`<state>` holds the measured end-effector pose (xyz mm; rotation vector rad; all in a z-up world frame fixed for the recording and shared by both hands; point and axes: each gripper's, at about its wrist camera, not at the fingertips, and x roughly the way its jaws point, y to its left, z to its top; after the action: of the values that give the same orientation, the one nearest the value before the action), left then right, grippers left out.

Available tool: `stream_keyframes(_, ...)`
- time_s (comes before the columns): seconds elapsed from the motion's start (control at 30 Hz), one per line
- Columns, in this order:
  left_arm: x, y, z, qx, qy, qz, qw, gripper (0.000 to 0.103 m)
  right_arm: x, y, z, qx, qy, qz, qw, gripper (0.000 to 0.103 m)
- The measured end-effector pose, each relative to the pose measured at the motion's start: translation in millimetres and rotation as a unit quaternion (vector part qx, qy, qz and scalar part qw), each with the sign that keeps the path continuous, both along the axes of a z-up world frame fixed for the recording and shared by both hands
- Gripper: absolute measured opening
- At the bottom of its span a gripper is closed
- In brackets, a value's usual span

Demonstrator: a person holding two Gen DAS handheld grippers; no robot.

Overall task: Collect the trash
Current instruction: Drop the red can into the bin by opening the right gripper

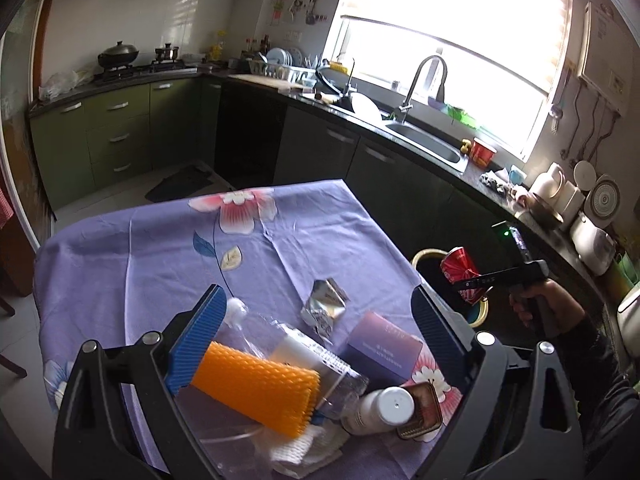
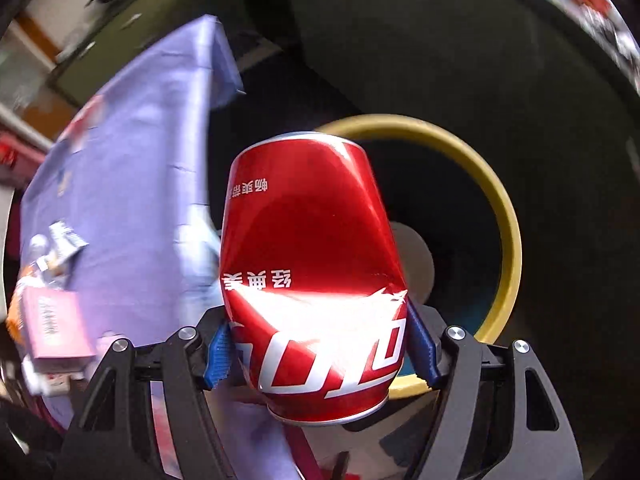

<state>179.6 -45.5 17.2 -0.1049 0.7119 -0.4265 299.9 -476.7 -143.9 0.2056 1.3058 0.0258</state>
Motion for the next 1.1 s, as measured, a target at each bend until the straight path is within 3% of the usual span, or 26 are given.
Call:
stream_keyframes(0.17,2,-2,-10,0.012,0.025,0.004,0.9996,0.089,11,-17,-28,-0.003,0.004,-0.030,1.000,0.079)
stream_keyframes(0.33,1,2,-18,0.028,0.038,0.014,0.9988,0.090,1,-15,-13,0.020,-0.025,-0.029,0.999,0.079)
stream_keyframes(0.47,1,6,-31,0.049,0.055,0.015,0.9972,0.092,-33,-6,4,0.032,-0.054,-0.014,0.998,0.080)
stream_keyframes(0.7,0,-2,-57,0.106,0.076,-0.030,0.9910,0.093,-90,3,10,0.067,-0.074,-0.012,0.995,0.080)
stream_keyframes(1.0,-9,-12,-71,0.162,0.073,-0.068,0.9817,0.093,-100,11,0,0.069,-0.077,-0.006,0.995,0.080)
stream_keyframes(1.03,-12,-14,-71,0.177,0.067,-0.066,0.9796,0.091,-100,11,0,0.069,-0.077,-0.005,0.995,0.080)
stream_keyframes(1.1,-14,-18,-74,0.200,0.061,-0.061,0.9760,0.078,-99,12,0,0.071,-0.078,-0.002,0.994,0.080)
